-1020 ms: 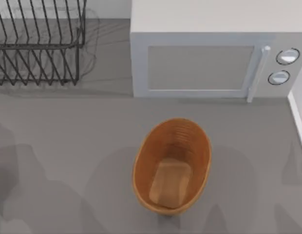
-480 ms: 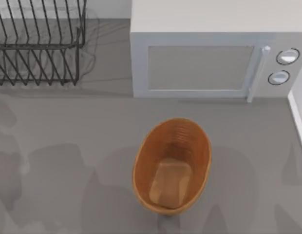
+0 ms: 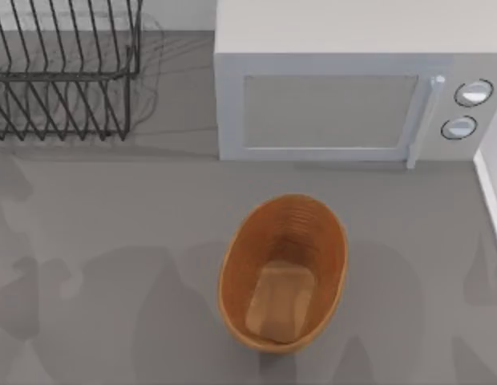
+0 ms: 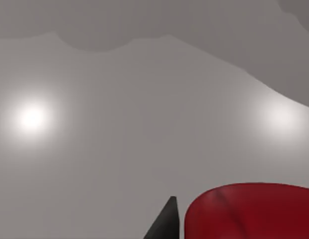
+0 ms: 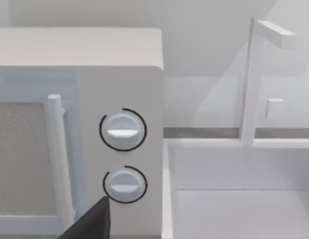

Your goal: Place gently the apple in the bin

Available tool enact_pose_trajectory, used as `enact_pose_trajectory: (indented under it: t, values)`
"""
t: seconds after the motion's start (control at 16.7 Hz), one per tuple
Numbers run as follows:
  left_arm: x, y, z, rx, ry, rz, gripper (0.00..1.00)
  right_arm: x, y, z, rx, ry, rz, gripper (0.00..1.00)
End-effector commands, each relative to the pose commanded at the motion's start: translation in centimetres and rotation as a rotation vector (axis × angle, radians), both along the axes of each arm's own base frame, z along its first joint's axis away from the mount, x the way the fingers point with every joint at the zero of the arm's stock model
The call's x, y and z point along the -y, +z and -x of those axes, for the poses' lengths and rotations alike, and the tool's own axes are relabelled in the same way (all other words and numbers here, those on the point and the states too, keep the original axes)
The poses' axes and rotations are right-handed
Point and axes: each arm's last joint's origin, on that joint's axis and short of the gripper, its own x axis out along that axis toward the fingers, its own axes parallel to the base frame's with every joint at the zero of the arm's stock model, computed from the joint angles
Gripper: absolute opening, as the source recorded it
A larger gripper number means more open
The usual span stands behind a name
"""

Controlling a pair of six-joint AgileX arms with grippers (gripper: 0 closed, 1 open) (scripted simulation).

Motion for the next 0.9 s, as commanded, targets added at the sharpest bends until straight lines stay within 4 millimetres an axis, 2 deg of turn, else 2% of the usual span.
enact_pose_trajectory:
  t: [0.12,0.24,0.42,0.54,0.66,0.78,0.9]
  values:
    - [0.3,0.1,-0.3,0.001,-0.007,-0.002,0.0,0.0,0.0,0.0,0.0,0.0,0.0,1.0]
    - [1.6,0.4,-1.4,0.002,-0.037,-0.011,0.0,0.0,0.0,0.0,0.0,0.0,0.0,1.0]
    - [5.9,0.9,-4.0,-0.004,-0.13,-0.032,0.0,0.0,0.0,0.0,0.0,0.0,0.0,1.0]
    - [10.5,1.1,-5.6,-0.015,-0.218,-0.049,0.0,0.0,0.0,0.0,0.0,0.0,0.0,1.0]
    - [16.5,1.0,-6.4,-0.03,-0.327,-0.069,0.0,0.0,0.0,0.0,0.0,0.0,0.0,1.0]
    - [23.3,0.8,-6.0,-0.04,-0.448,-0.093,0.0,0.0,0.0,0.0,0.0,0.0,0.0,1.0]
    - [30.0,0.6,-4.1,-0.038,-0.562,-0.118,0.0,0.0,0.0,0.0,0.0,0.0,0.0,1.0]
